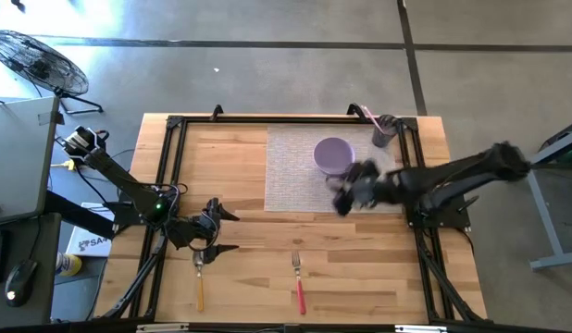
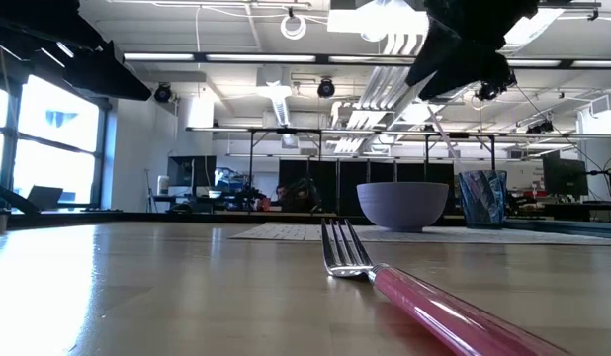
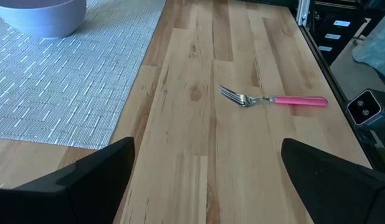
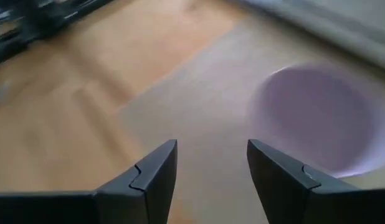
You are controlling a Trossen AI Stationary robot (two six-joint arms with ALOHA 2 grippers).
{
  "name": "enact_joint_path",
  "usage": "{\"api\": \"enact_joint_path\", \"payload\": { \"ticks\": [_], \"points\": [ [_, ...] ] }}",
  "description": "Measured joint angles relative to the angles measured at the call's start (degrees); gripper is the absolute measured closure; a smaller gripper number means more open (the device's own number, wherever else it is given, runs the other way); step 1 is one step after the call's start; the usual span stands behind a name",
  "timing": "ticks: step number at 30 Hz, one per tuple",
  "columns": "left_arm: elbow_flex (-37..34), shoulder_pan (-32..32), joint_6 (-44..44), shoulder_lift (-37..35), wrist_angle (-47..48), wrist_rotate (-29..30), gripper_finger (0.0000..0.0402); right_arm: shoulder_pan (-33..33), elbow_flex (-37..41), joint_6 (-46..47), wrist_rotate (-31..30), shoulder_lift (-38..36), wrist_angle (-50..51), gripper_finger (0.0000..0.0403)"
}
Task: Pick & Place Utensil
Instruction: Put the dark pink fork into the bowl on the mat
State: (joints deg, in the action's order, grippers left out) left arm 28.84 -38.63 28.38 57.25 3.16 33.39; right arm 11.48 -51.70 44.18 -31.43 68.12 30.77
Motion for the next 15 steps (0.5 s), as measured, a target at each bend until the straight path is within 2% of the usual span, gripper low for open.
{"api": "enact_joint_path", "payload": {
  "ticks": [4,7,15],
  "points": [
    [0.0,0.0,0.0,0.0,0.0,0.0,0.0003,6.8,-0.1,8.9,4.7,9.4,-7.6,0.0214],
    [0.0,0.0,0.0,0.0,0.0,0.0,0.0003,10.5,-3.5,15.3,6.9,17.9,-8.0,0.0214],
    [0.0,0.0,0.0,0.0,0.0,0.0,0.0003,16.1,-25.3,26.9,11.6,38.9,1.4,0.0215]
  ]
}}
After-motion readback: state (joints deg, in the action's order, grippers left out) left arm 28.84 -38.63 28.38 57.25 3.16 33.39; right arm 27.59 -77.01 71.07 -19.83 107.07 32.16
